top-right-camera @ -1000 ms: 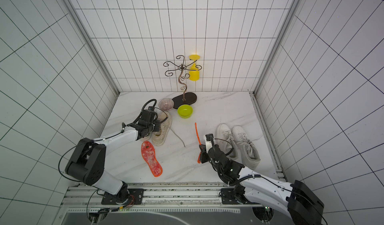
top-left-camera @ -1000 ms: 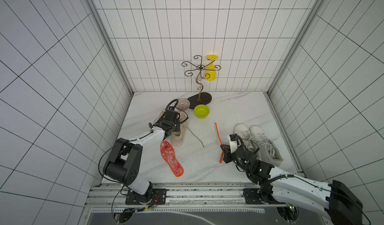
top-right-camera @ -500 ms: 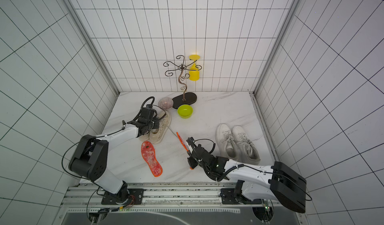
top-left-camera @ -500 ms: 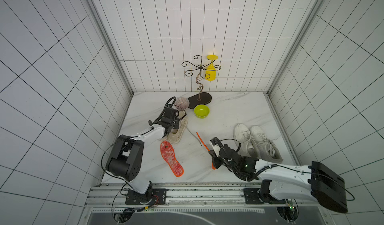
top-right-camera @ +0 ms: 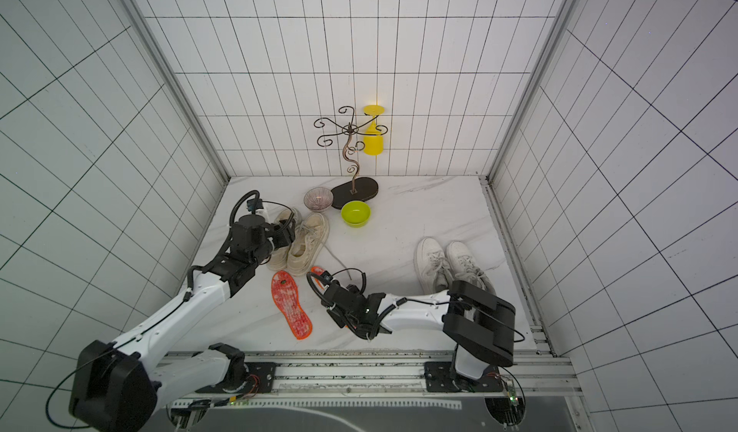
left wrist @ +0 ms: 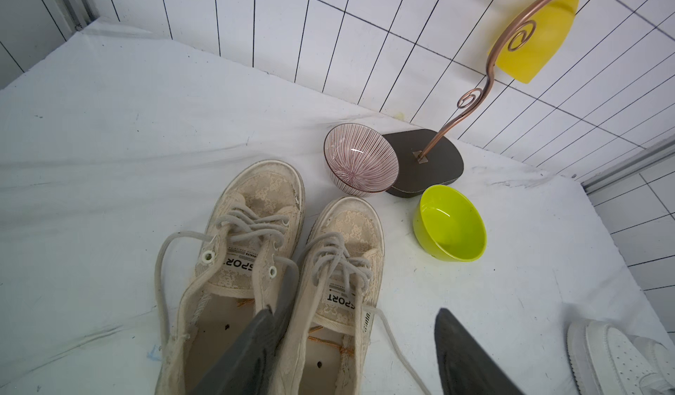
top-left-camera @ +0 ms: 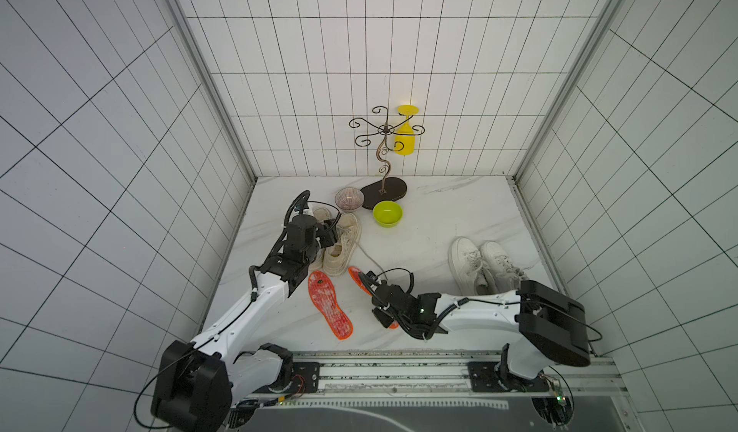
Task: Remove the insole from the shoe
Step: Place the shoe at the center of the board, then place the insole at the center of the board.
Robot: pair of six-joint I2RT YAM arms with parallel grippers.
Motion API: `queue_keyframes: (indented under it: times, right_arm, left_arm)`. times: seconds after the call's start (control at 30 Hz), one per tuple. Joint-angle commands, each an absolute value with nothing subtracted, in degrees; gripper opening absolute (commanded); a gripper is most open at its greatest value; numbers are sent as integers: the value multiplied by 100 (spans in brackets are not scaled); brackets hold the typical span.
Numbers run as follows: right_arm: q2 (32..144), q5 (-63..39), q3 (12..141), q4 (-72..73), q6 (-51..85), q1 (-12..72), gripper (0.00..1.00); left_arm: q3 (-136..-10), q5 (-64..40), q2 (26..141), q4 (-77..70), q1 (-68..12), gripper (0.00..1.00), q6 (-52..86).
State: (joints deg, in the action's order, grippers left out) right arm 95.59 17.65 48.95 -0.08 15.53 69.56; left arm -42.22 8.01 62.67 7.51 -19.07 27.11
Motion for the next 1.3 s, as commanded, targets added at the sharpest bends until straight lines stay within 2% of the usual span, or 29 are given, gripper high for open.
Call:
queue_keyframes:
  times: [0.0, 0.5, 0.67, 0.77, 0.9, 1.07, 1.27]
  right_arm:
    - [9953, 1769, 5757, -408, 1420, 7037, 0]
    - [11225, 615, 7019, -821, 1135, 7262, 1]
    - [11232, 570, 7104, -820, 1107, 7347, 25]
    - [11060, 662, 7034, -776, 1138, 7343, 31]
    - [10632, 863, 6860, -796, 1169, 7343, 33]
    - [9661, 1685, 6295, -756, 1327, 7260, 41]
    - [8470, 2243, 5362, -786, 1753, 6627, 47]
  left_arm:
    - [-3985, 1006, 5935, 427, -1890, 70, 2700]
    - [-3858, 1351, 5416, 573, -1888, 72, 2558]
    - [-3832, 1411, 5362, 571, -1883, 73, 2530]
    - [-3832, 1384, 5401, 572, -1886, 73, 2528]
    - [-3840, 1321, 5463, 554, -1881, 73, 2537]
    - [-3836, 1123, 5554, 545, -1881, 73, 2565]
    - [-3773, 609, 5557, 722, -1890, 73, 2572]
